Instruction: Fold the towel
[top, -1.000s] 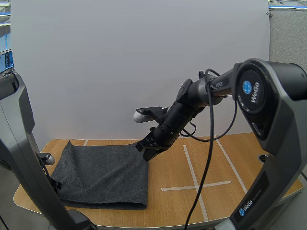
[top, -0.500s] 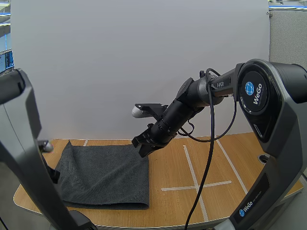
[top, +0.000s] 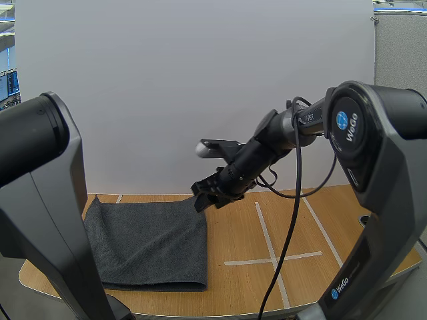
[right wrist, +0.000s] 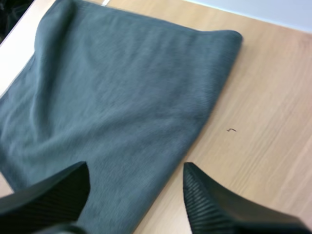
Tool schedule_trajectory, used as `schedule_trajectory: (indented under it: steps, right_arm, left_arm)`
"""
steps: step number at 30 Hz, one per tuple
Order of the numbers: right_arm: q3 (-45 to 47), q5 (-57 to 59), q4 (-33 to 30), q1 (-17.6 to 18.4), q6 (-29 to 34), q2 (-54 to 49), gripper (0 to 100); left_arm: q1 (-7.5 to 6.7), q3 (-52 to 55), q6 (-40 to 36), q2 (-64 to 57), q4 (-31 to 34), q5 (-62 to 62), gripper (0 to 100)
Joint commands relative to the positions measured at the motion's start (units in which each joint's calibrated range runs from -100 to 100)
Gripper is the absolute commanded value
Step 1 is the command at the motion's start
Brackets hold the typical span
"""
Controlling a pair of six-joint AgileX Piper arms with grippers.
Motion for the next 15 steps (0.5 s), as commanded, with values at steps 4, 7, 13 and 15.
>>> schedule_trajectory:
  steps: [4,7,13,15]
  right_arm:
    - [0.40,1.78,9.59,-1.53,-6.14,8.51,76]
    - [0.40,3.56,11.36,-1.53,-7.87,12.13,77]
    - [0.40,4.41,11.91,-1.53,-9.29,16.35,84]
    - [0.40,4.59,12.70,-1.53,-10.17,17.24,84]
  left_arm:
    - [0.03,-0.34,0.20,-0.56,-1.65,1.56,85]
    - [0.03,-0.34,0.20,-0.56,-1.65,1.38,85]
    - [0.03,-0.34,-0.21,-0.56,-1.65,0.90,85]
    - [0.03,-0.48,-0.83,-0.71,-1.41,0.90,85]
